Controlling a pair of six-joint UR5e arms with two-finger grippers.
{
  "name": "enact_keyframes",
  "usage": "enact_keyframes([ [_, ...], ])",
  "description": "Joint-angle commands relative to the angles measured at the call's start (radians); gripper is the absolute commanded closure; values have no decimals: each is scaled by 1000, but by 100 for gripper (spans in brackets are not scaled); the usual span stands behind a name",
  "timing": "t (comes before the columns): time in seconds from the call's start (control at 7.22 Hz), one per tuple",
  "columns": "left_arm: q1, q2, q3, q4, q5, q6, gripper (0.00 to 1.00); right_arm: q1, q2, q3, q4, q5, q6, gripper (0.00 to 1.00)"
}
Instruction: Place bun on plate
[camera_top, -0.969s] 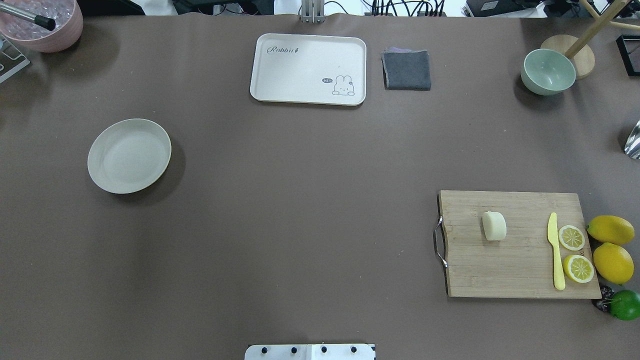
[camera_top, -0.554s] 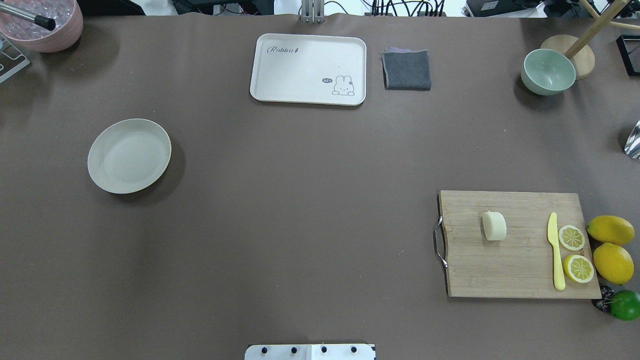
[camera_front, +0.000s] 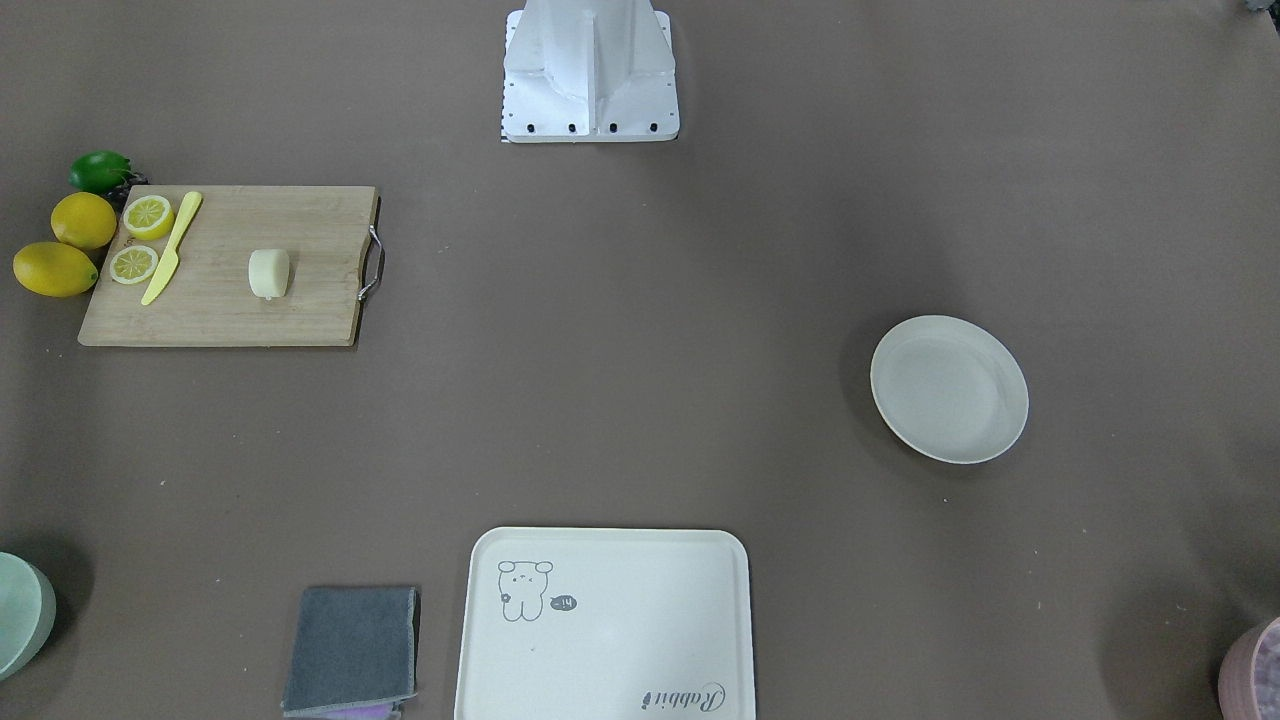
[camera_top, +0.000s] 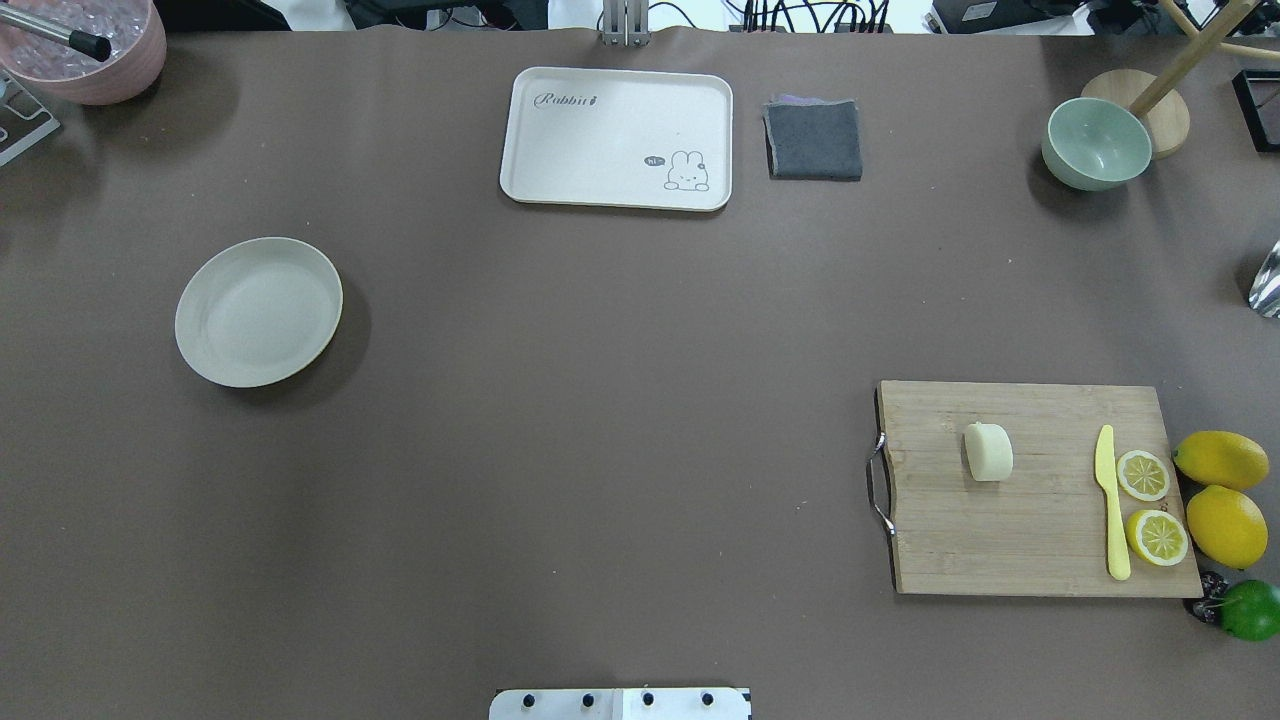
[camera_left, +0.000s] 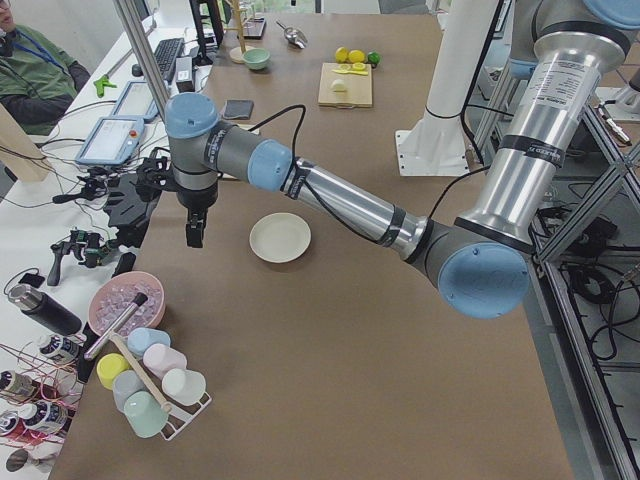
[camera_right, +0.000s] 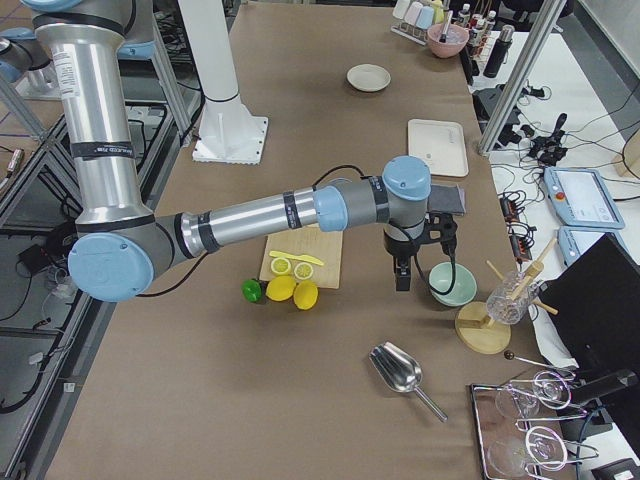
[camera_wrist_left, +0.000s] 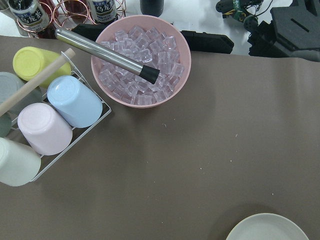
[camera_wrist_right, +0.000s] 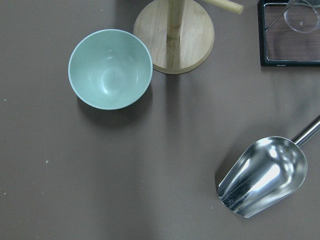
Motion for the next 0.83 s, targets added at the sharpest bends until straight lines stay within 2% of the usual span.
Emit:
enact_keyframes([
  [0.0,14,0,-6,-1,1,1,2,0,-7,3,0,0,0,0],
  [0.28,19,1,-7,2,3,163,2,0,-7,0,0,0,0,0],
  [0.69,132,-28,-35,2,47,192,2,0,9,-2,0,0,0,0],
])
